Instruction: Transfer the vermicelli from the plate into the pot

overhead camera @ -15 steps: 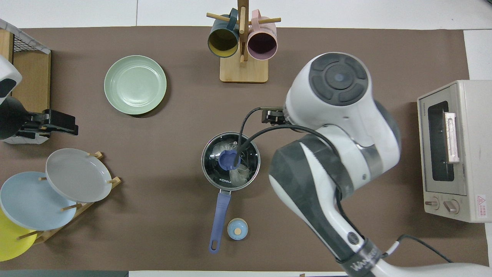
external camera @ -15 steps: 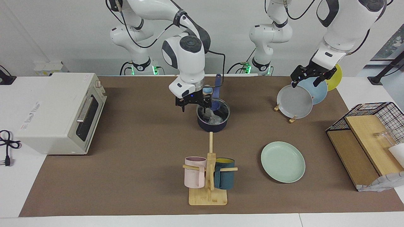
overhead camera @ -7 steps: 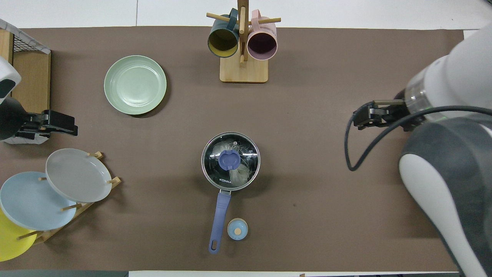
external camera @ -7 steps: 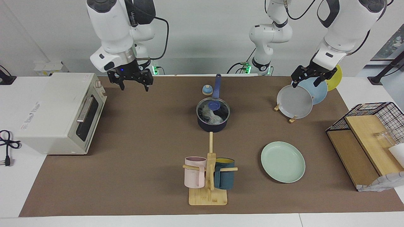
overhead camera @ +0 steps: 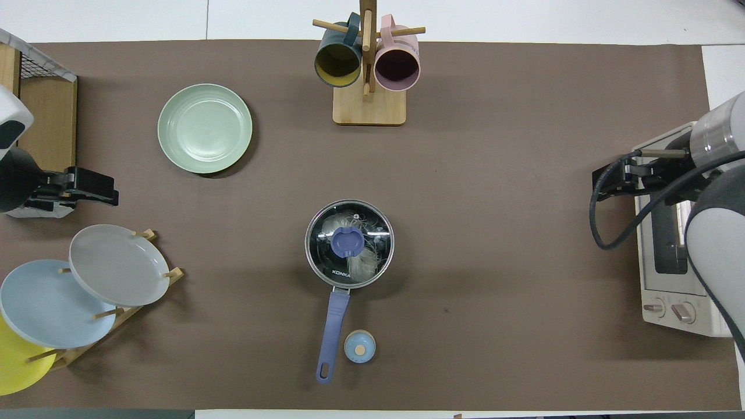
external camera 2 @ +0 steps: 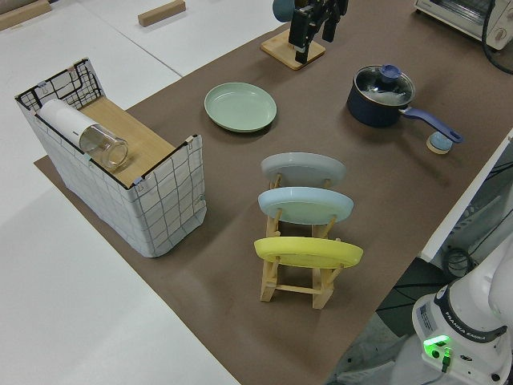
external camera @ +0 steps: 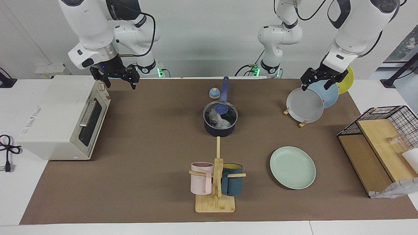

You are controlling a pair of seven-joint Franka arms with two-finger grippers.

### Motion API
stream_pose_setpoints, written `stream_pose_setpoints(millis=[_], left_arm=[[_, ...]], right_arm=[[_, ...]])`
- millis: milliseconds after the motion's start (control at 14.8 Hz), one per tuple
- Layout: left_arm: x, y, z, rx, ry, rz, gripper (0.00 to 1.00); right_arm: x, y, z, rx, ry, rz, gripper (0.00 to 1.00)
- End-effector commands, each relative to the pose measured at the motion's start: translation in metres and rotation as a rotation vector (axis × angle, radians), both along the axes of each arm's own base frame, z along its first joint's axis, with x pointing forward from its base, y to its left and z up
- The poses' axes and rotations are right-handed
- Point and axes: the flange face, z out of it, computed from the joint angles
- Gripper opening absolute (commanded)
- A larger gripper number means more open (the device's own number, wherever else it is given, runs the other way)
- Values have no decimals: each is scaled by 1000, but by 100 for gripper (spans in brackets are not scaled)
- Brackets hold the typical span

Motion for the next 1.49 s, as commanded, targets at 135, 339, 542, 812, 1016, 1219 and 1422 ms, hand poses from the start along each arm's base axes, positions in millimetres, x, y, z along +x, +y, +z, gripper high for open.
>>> stream_pose_setpoints(millis=[135, 339, 542, 812, 1016, 1219, 1422], left_arm=[[-8, -2, -1, 17, -11, -6, 100], [-9, -1, 1, 17, -13, -4, 100], [-9, -1, 1, 17, -14, -4, 100], [-9, -1, 1, 17, -14, -4, 100], [-9, 0, 1, 17, -14, -4, 100], [-9, 1, 1, 17, -14, -1, 100], [-9, -1, 2, 17, -16, -3, 100]], right_arm=[[2, -5, 1, 15, -13, 35, 100], [5, -23, 0, 26, -17, 5, 100], [5, -22, 0, 23, -16, 7, 100], [4, -29, -2, 21, -1, -2, 100], [5, -31, 12, 18, -4, -5, 100], [7, -31, 12, 18, -12, 12, 100], [7, -35, 11, 24, -8, 3, 100]])
